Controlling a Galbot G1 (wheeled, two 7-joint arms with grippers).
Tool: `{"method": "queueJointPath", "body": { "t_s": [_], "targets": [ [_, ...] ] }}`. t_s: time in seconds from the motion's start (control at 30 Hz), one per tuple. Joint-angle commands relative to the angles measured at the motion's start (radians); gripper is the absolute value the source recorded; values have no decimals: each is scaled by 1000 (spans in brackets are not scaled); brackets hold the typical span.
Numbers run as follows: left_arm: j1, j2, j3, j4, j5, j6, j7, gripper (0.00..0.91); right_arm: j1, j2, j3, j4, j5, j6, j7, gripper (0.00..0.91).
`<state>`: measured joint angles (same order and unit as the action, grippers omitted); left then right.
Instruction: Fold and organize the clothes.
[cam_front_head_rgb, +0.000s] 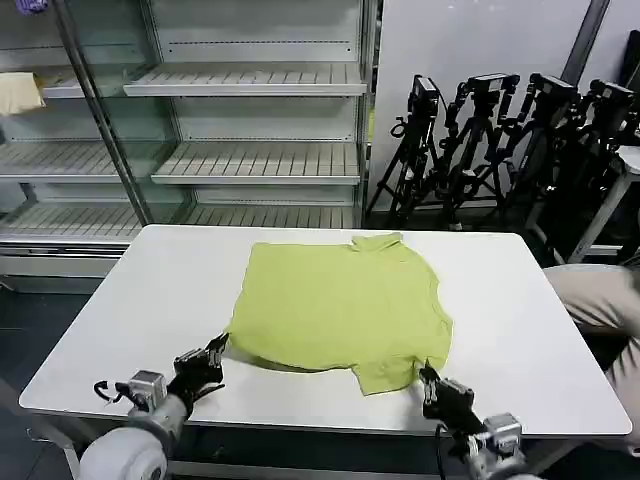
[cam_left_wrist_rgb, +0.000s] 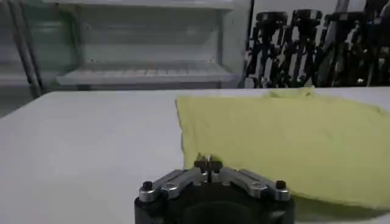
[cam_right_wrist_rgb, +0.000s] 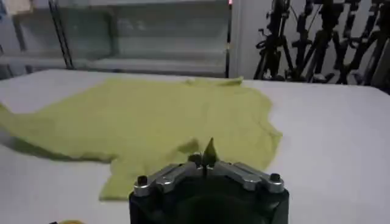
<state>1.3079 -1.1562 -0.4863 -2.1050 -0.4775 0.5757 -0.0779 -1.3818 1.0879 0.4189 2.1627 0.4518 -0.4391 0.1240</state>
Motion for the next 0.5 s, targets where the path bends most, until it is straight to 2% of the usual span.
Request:
{"method": "queueJointPath", "body": {
  "t_s": [0.03, 0.23, 0.5],
  "targets": [
    [-210, -22, 37, 172, -44, -3, -1, 0, 227, 11, -13, -169, 5, -1, -42, 0],
    [-264, -20, 38, 227, -66, -8, -2, 0, 279, 29, -34, -265, -44, 6, -79, 0],
    [-282, -10, 74, 269, -64, -14, 5, 10, 319, 56, -51, -330, -72, 40, -102, 0]
  ]
}}
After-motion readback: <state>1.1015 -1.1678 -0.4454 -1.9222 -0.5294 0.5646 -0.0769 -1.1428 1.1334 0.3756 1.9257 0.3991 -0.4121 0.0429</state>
